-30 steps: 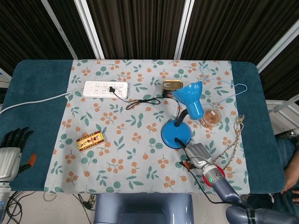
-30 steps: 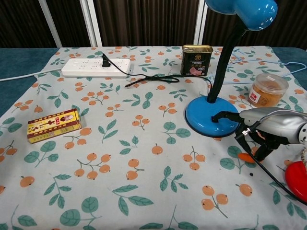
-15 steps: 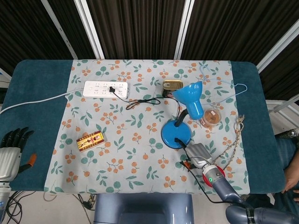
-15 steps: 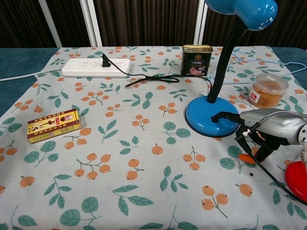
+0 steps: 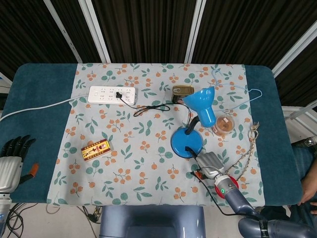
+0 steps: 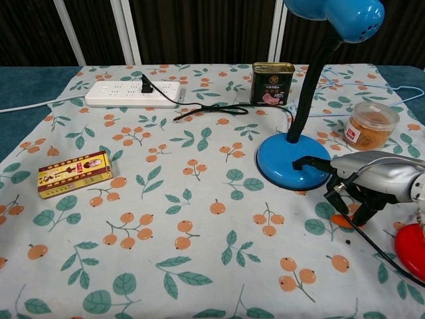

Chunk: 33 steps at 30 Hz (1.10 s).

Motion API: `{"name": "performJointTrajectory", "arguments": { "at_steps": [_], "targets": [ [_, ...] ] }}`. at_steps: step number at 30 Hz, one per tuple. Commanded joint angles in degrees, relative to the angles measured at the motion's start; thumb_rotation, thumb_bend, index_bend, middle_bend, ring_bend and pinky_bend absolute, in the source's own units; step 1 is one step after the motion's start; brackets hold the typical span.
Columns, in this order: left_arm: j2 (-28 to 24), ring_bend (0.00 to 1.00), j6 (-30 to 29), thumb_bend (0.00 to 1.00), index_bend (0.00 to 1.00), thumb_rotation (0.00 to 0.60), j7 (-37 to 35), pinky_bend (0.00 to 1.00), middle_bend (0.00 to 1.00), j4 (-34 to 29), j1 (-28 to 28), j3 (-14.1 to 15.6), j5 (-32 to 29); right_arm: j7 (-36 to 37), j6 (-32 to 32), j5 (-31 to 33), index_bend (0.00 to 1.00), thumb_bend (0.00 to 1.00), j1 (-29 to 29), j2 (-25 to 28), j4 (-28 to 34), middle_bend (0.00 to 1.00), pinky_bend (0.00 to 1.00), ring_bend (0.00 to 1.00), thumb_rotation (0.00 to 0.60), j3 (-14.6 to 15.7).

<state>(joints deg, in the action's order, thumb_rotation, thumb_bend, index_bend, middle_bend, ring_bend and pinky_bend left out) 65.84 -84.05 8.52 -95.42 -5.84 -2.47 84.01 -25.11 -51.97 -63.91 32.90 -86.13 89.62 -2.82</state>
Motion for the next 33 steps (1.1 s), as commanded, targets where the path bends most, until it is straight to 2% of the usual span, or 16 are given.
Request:
{"name": "performJointTrajectory", "arguments": {
  "at_steps": [1,8,16,18,22,28,31,32,33],
  "targets": [
    [0.00,0.06,-0.04,0.36,0.14,0.600,0.01,0.10,0.07,0.00,0.00,0.00,0.04,-0.52,0.10,0.24,0.01,0.39,0.23,0.09,0.12,0.64,0.99,0.77,0.600,0.23],
    [-0.03,0.06,-0.01,0.36,0.14,0.600,-0.09,0.10,0.07,0.01,0.01,0.01,0.03,-1.78,0.61,1.61,0.01,0.39,1.16,0.22,0.41,0.64,1.00,0.77,0.600,0.23],
    [-0.03,0.06,-0.09,0.36,0.14,0.600,-0.05,0.10,0.07,-0.07,0.05,0.06,0.10,-1.50,-5.35,-0.90,0.01,0.39,-0.19,1.14,2.24,0.64,1.00,0.75,0.600,-0.75],
    [-0.04,0.06,-0.12,0.36,0.14,0.600,-0.09,0.11,0.07,-0.12,0.07,0.05,0.06,-1.89,-8.90,-3.09,0.01,0.39,-1.11,1.26,2.03,0.63,1.00,0.70,0.600,-0.95],
    [-0.08,0.06,-0.10,0.36,0.14,0.600,-0.11,0.11,0.07,-0.22,0.09,0.04,-0.01,-0.87,-14.52,-7.55,0.01,0.39,-3.44,3.00,2.72,0.52,1.00,0.57,0.600,-0.28],
    [-0.02,0.06,-0.32,0.36,0.14,0.600,-0.15,0.11,0.07,-0.25,0.16,0.03,0.11,3.66,-17.82,-11.96,0.01,0.37,-7.07,11.22,7.76,0.39,1.00,0.38,0.600,2.43],
    [0.04,0.06,-0.52,0.36,0.14,0.600,-0.06,0.11,0.07,-0.25,0.21,0.01,0.20,6.61,-23.58,-16.09,0.02,0.32,-10.80,13.95,8.25,0.31,1.00,0.28,0.600,4.14],
    [0.07,0.06,-0.58,0.36,0.14,0.600,-0.02,0.11,0.07,-0.26,0.24,0.02,0.24,7.62,-25.48,-17.54,0.02,0.31,-11.97,14.43,7.84,0.28,0.86,0.24,0.600,4.66],
    [0.10,0.06,-0.66,0.36,0.14,0.600,0.03,0.11,0.07,-0.25,0.28,0.04,0.28,8.52,-27.35,-18.88,0.02,0.30,-13.14,14.80,7.15,0.24,0.58,0.20,0.600,5.16]
  ]
}}
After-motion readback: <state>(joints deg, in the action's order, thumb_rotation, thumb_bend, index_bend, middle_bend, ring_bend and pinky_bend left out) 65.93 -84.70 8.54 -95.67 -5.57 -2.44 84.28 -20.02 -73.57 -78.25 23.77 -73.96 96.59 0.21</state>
